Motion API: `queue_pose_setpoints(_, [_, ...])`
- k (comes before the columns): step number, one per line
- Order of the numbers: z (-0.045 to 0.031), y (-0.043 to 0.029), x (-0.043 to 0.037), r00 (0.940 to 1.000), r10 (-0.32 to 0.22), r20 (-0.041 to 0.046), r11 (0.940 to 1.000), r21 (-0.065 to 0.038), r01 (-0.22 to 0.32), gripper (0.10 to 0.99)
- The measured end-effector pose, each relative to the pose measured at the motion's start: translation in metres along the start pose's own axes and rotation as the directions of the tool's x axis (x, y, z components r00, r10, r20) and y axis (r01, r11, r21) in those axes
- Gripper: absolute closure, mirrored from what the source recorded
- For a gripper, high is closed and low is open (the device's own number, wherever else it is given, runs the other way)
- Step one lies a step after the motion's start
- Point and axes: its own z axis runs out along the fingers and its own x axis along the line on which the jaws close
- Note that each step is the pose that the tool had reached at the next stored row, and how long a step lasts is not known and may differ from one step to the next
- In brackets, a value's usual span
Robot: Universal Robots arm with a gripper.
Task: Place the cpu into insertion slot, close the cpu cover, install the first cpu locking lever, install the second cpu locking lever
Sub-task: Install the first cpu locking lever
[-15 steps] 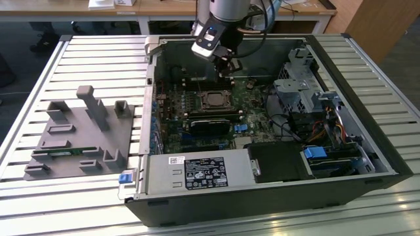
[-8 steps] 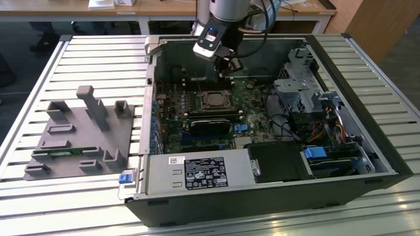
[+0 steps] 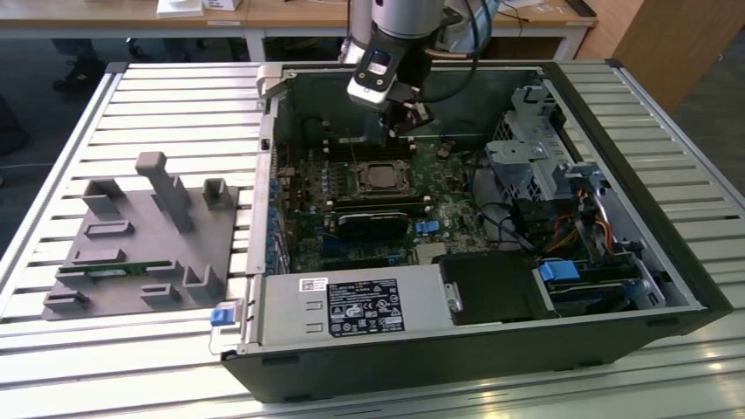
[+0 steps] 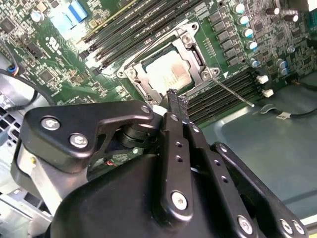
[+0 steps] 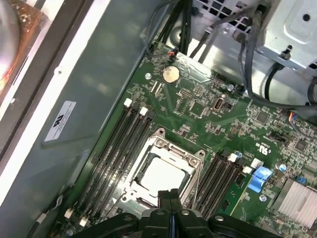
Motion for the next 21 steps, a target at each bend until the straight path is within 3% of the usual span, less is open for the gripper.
queue_pose_setpoints(10, [0.0,0.0,0.0,0.9944,-0.106,-0.0003,0.9944,0.003,0.106,0.969])
queue_pose_setpoints(21, [0.0,-0.0001,0.0,0.9621,-0.273,-0.0015,0.9621,0.006,0.273,0.969])
